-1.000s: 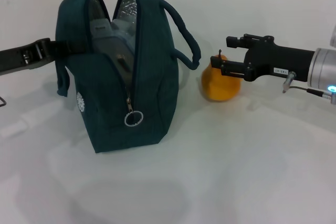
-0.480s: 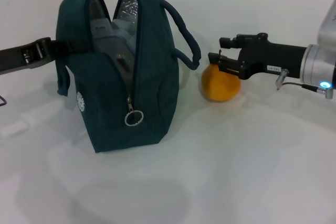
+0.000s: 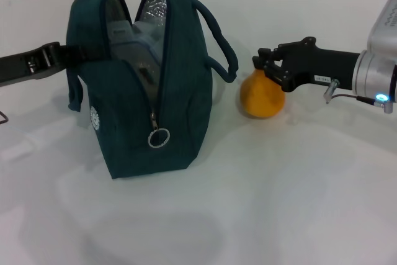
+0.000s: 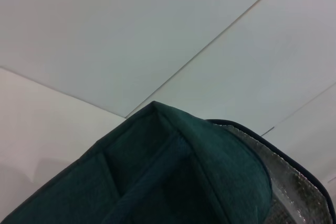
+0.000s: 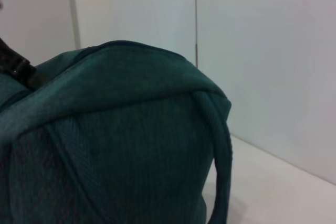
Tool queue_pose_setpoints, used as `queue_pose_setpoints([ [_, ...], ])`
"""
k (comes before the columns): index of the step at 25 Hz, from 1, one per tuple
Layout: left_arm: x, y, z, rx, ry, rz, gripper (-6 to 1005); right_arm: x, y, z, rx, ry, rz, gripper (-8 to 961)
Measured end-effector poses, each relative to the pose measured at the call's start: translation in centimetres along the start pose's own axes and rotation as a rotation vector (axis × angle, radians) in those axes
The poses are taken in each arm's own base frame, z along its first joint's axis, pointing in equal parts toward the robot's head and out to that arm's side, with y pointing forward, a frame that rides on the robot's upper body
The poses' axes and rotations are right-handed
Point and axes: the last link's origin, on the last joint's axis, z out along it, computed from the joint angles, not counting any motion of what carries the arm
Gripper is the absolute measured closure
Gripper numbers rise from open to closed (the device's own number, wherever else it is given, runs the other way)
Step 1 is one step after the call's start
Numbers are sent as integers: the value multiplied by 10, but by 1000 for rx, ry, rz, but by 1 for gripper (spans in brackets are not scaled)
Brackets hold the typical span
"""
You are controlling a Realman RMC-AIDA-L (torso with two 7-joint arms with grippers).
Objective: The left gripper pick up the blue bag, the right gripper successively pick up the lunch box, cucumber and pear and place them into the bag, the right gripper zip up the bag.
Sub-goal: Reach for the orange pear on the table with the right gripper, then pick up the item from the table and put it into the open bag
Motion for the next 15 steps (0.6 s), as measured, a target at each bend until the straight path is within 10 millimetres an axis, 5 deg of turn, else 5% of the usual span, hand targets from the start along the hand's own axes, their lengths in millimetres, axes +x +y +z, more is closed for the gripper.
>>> queue_pose_setpoints([
  [15,1,1,0,-5,6,-2,951,-19,-15,-34,36,-148,21,924],
])
